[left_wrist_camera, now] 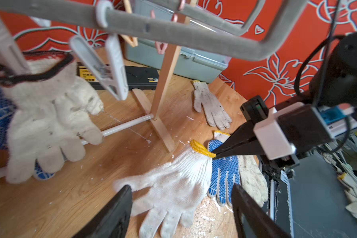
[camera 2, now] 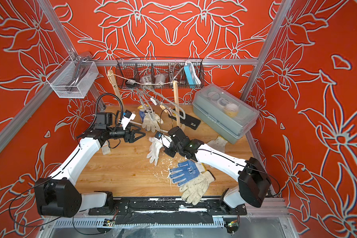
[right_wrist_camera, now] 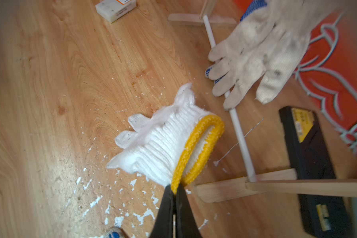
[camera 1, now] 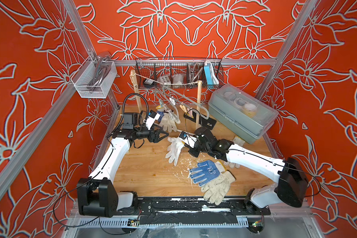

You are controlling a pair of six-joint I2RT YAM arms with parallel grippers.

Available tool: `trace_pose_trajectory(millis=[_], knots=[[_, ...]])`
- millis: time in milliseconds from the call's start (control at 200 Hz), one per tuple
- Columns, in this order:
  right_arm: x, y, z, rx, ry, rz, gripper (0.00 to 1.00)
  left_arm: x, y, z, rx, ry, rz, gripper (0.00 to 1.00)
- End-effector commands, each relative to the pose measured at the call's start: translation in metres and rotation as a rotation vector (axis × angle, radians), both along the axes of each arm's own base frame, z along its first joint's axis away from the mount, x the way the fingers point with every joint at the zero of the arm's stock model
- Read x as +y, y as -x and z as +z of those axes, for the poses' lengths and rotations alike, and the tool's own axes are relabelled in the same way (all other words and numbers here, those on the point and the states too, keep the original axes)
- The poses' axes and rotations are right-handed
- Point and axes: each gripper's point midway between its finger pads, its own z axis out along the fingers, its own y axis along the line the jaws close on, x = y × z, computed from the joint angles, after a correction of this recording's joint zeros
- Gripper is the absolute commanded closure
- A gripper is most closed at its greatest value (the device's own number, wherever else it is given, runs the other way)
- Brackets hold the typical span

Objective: Clip the gloves onto a hanger to dry
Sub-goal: Pick up the glove from the center of the board.

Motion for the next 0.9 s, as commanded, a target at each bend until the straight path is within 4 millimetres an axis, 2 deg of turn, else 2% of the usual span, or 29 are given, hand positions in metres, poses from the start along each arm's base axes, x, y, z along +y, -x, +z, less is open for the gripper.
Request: trace_pose_trajectory(millis=[0, 170, 445, 620, 791, 891], knots=[[-0.004, 0.007, 0.017, -0.131, 0.092, 0.143, 1.00, -0.019, 0.020, 0.019, -0.060, 0.045, -0.128, 0.25], [-0.005, 0.012, 0.039, -0.208, 0.119, 0.225, 1.00, -0.034, 0.037, 0.020, -0.054, 0.072, -0.212, 0.26], [-0.002, 0.014, 0.066, -0.247, 0.097, 0.253, 1.00, -0.051, 0.050, 0.014, -0.019, 0.076, -0.287, 0.31], [-0.003, 0.017, 0.071, -0.262, 0.102, 0.276, 1.00, -0.056, 0.046, 0.010, -0.021, 0.054, -0.297, 0.43], [-0.002, 0.018, 0.074, -0.262, 0.101, 0.294, 1.00, -0.060, 0.040, 0.008, -0.030, 0.030, -0.296, 0.65], [-0.001, 0.018, 0.077, -0.266, 0.100, 0.299, 1.00, -0.062, 0.039, 0.006, -0.035, 0.018, -0.299, 0.66]])
